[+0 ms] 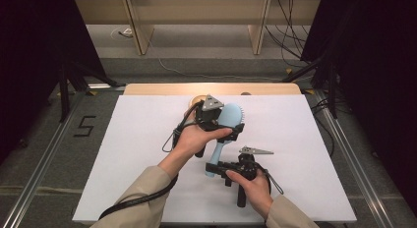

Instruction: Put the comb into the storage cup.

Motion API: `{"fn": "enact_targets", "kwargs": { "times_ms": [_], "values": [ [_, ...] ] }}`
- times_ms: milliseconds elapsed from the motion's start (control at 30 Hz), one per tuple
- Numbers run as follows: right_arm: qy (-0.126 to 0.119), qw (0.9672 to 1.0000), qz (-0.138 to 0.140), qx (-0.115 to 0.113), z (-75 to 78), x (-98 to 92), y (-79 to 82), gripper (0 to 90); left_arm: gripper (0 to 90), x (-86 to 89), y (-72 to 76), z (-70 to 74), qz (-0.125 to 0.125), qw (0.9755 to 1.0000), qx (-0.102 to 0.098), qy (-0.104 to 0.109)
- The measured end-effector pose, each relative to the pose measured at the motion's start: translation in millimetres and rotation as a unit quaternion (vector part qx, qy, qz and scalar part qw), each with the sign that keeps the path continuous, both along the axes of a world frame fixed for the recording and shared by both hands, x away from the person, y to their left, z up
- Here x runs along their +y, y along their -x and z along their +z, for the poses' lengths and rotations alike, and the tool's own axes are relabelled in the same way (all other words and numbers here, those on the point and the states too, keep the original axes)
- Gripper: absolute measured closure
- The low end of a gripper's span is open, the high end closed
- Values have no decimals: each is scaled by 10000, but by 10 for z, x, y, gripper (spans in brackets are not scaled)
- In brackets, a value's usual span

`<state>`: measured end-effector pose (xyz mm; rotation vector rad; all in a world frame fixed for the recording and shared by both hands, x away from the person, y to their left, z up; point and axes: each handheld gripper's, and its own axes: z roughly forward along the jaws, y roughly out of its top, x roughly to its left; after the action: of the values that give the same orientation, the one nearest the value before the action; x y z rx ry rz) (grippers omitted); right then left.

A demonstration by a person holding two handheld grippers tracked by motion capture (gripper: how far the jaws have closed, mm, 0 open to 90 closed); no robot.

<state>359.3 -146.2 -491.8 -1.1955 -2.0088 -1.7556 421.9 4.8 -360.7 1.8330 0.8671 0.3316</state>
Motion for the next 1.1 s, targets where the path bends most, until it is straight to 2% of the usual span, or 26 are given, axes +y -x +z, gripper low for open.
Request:
{"fn": "enact_targets", "kwargs": {
  "times_ms": [1100],
  "values": [
    [25,10000,5,-14,-4,2,2,646,0,-60,-113,-16,38,9999,107,5]
  ]
}}
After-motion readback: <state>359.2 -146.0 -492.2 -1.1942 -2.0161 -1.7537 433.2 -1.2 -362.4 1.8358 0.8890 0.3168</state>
